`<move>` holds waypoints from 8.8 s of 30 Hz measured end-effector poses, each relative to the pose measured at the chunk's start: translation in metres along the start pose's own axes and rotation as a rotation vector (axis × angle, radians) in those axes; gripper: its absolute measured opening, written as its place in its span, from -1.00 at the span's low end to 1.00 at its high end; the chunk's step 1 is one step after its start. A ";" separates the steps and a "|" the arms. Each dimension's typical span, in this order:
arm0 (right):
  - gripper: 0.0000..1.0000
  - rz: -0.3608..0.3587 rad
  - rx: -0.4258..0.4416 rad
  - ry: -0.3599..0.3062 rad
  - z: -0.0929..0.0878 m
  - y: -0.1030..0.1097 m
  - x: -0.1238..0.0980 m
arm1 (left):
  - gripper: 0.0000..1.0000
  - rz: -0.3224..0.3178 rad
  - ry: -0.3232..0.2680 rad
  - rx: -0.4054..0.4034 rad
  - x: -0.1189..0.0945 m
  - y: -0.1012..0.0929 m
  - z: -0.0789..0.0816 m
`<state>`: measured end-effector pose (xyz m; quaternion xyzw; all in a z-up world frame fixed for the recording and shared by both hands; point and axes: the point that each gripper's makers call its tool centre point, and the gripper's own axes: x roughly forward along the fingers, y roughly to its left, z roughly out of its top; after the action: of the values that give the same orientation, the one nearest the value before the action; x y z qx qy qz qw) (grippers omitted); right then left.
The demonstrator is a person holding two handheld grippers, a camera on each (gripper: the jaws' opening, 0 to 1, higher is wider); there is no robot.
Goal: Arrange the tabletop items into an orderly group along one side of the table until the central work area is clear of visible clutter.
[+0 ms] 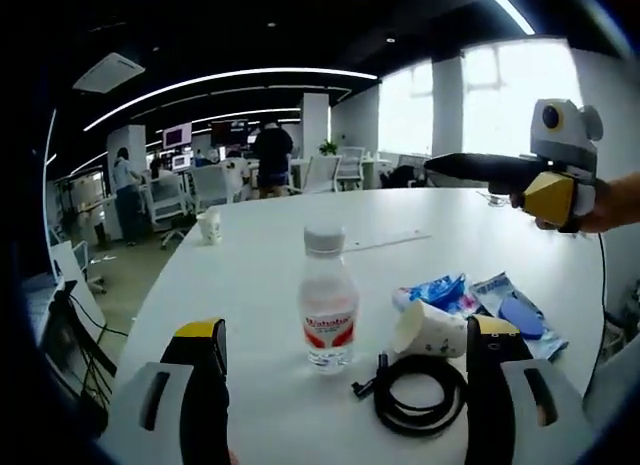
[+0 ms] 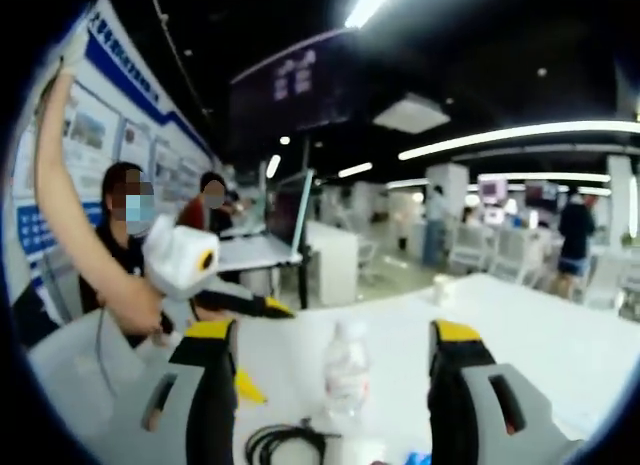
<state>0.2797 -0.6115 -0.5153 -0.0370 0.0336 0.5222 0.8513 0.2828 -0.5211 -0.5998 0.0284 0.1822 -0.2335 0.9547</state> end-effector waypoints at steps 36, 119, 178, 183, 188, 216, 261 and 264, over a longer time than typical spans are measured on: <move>0.47 -0.263 0.083 0.072 -0.029 0.014 -0.094 | 1.00 -0.153 0.048 0.003 -0.030 -0.031 -0.024; 0.14 -0.411 0.276 0.123 -0.113 -0.088 -0.163 | 0.56 -0.219 0.201 0.009 0.103 -0.130 0.000; -0.93 -0.444 0.504 0.504 -0.221 -0.126 -0.115 | -0.68 -0.188 0.604 -0.145 0.175 -0.115 -0.071; -1.00 -0.462 0.509 0.496 -0.219 -0.131 -0.119 | -0.91 -0.189 0.592 -0.124 0.176 -0.112 -0.064; -1.00 -0.474 0.525 0.466 -0.211 -0.131 -0.120 | -0.97 -0.172 0.555 -0.118 0.175 -0.108 -0.055; -1.00 -0.616 0.505 0.341 -0.163 -0.153 -0.201 | -0.99 -0.254 0.438 -0.074 0.180 -0.184 -0.003; -1.00 -0.842 0.588 0.366 -0.217 -0.190 -0.363 | -0.98 -0.429 0.454 -0.082 0.232 -0.352 -0.026; -1.00 -0.843 0.597 0.370 -0.221 -0.189 -0.366 | -0.98 -0.433 0.466 -0.069 0.235 -0.355 -0.032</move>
<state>0.2784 -1.0434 -0.6952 0.1046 0.3115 0.0887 0.9403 0.3035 -0.9348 -0.7033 0.0091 0.4056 -0.4120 0.8159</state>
